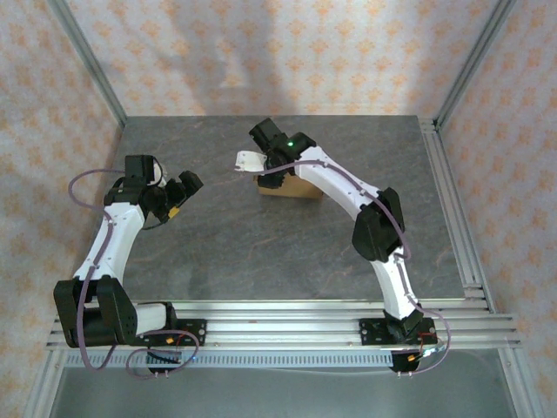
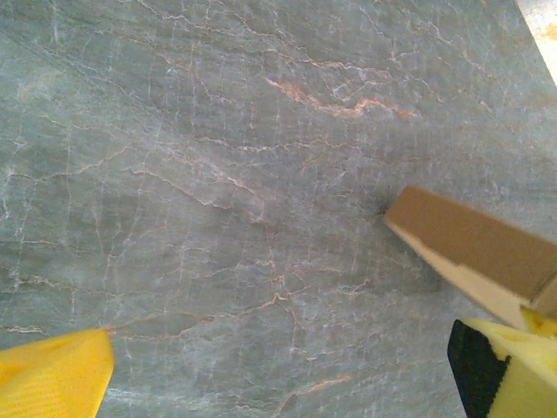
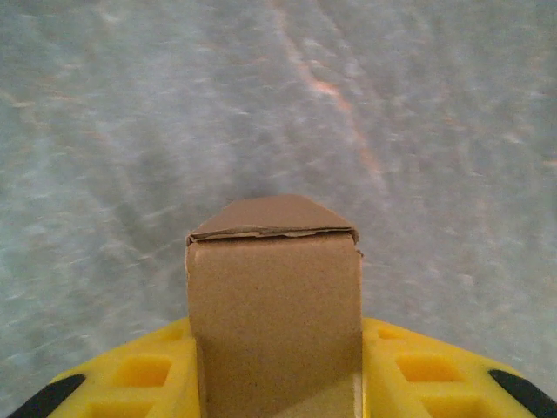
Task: Fold the paper box
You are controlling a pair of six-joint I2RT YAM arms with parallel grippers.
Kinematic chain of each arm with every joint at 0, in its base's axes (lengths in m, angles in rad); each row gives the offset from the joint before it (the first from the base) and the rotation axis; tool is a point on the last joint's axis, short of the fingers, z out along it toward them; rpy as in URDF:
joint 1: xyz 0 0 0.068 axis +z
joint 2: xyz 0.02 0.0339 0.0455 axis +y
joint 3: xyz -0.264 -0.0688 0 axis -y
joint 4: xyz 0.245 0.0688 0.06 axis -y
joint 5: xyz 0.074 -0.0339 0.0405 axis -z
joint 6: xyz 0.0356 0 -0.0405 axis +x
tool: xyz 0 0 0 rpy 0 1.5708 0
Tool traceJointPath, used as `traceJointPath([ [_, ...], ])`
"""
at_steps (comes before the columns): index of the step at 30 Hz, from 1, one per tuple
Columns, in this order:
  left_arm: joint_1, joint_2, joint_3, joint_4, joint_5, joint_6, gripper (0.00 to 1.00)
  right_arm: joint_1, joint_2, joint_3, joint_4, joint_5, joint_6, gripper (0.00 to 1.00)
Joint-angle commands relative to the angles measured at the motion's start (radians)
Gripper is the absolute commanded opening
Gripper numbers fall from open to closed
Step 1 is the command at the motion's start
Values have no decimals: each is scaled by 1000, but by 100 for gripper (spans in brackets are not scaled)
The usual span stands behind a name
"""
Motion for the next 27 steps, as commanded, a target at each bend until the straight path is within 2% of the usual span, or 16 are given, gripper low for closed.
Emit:
traceJointPath([
  [1, 10, -2, -9, 22, 8, 9, 100, 30, -83, -154, 379, 214, -46, 39],
  [3, 9, -3, -10, 22, 6, 7, 100, 46, -109, -288, 592, 247, -113, 40],
  [5, 10, -3, -8, 20, 4, 8, 100, 63, -108, -374, 725, 276, -160, 41],
  [12, 9, -4, -7, 14, -5, 7, 100, 77, -83, -509, 827, 280, -141, 44],
  [13, 10, -3, -6, 12, -5, 9, 100, 77, -93, -522, 819, 260, -120, 47],
  [14, 9, -2, -6, 10, -5, 9, 100, 78, -104, -531, 808, 238, -96, 55],
  [16, 9, -1, -5, 12, -6, 9, 100, 78, -130, -536, 785, 204, -54, 81],
  [17, 10, -1, -4, 14, -7, 9, 100, 76, -144, -536, 767, 183, -31, 89],
  [19, 9, 4, -5, 26, -7, 6, 100, 72, -181, -542, 746, 131, 22, 99],
  [24, -7, -10, -27, 139, -45, -5, 100, 23, -295, -591, 693, -109, 210, 100],
  [27, -59, -30, -52, 245, -188, 19, 100, -29, -375, -681, 769, -194, 347, 100],
])
